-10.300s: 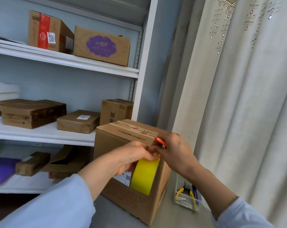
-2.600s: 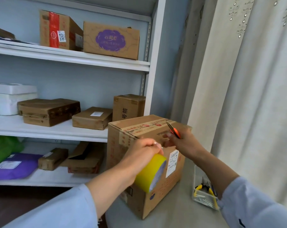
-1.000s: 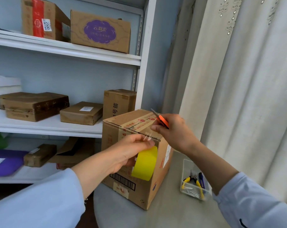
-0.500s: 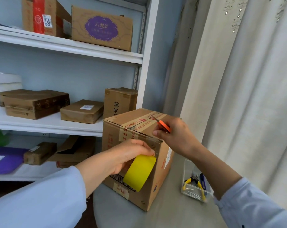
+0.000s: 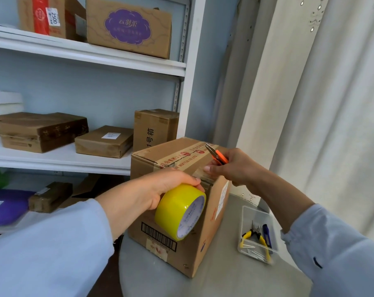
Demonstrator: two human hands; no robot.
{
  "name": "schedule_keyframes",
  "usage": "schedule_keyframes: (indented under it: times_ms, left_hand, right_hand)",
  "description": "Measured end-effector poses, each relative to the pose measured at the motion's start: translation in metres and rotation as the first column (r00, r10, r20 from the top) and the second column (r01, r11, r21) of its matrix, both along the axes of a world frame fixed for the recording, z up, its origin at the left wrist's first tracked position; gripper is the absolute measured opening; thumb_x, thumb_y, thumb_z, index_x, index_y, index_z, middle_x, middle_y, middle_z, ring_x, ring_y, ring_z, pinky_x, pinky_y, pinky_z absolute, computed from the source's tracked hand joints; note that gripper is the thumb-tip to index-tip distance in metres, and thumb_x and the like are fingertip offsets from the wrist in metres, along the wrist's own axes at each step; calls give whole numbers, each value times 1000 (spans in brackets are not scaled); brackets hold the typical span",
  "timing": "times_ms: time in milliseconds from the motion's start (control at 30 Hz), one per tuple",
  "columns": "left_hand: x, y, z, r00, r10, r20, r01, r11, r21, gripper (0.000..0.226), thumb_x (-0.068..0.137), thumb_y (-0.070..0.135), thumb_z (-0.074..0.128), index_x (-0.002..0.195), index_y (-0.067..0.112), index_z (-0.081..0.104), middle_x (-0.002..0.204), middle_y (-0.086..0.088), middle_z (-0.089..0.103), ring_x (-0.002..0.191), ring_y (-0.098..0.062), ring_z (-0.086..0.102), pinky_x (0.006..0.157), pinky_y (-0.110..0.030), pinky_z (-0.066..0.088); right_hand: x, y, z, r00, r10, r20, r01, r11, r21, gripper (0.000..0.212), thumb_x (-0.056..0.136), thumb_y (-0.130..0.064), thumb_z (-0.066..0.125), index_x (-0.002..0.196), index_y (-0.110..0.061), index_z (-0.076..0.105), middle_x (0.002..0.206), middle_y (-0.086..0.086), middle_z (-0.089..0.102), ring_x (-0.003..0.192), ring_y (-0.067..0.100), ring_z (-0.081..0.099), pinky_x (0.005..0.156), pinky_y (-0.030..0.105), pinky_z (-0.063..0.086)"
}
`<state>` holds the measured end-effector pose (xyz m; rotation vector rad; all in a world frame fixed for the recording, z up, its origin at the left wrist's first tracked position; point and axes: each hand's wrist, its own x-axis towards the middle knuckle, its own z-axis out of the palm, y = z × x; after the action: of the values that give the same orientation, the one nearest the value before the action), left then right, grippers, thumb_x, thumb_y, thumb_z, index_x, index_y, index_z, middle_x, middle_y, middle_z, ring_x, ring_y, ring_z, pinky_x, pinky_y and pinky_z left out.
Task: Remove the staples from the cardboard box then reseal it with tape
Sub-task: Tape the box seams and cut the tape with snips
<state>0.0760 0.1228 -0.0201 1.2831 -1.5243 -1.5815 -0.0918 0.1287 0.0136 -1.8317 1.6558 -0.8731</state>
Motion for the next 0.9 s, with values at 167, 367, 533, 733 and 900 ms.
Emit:
schedule_keyframes:
  times_ms: [167, 367, 533, 733, 900]
  left_hand:
    - [-4, -6, -4, 999, -33, 7, 32, 995, 93, 35, 90, 24, 59, 60, 14, 72, 62, -6, 66, 57, -18, 58, 64, -26, 48]
    - [-4, -11, -6, 1000, -23, -4, 23, 994, 111, 29, 91, 22, 60, 66, 12, 73, 64, -6, 67, 51, -16, 58, 64, -26, 48]
    - [-5, -18, -10, 999, -37, 2, 36, 993, 115, 35, 90, 22, 60, 59, 13, 74, 74, -9, 67, 53, -18, 57, 68, -28, 48]
    - [-5, -21, -13, 1000, -27, 16, 25, 992, 125, 31, 92, 27, 58, 71, 11, 73, 72, -9, 66, 54, -17, 57, 66, -28, 49]
    - [-5, -27, -16, 1000, -19, 7, 18, 990, 138, 41, 94, 31, 53, 67, 10, 75, 73, -11, 65, 55, -18, 57, 66, -30, 49]
  right_hand:
    - [-2, -7, -4, 1000, -2, -22, 3, 1000, 19, 14, 86, -15, 70, 76, -10, 60, 56, -2, 46, 43, 7, 33, 34, 14, 28]
    - [-4, -14, -7, 996, 17, -88, -18, 1000, -12, 21, 87, -14, 68, 70, -14, 56, 61, -1, 50, 40, 3, 43, 38, 12, 31]
    - [-2, -21, -11, 986, 1, -164, -10, 998, -55, 17, 87, -18, 68, 73, -16, 58, 75, 3, 59, 62, 10, 51, 54, 20, 37]
    - [-3, -33, -12, 958, -16, -287, -3, 998, -65, 23, 85, -24, 69, 101, -9, 64, 102, 9, 66, 94, 23, 62, 86, 35, 52]
    - [-1, -34, -11, 921, -10, -389, -29, 995, -95, 18, 85, -24, 67, 96, -10, 64, 101, 8, 66, 91, 21, 62, 84, 34, 53]
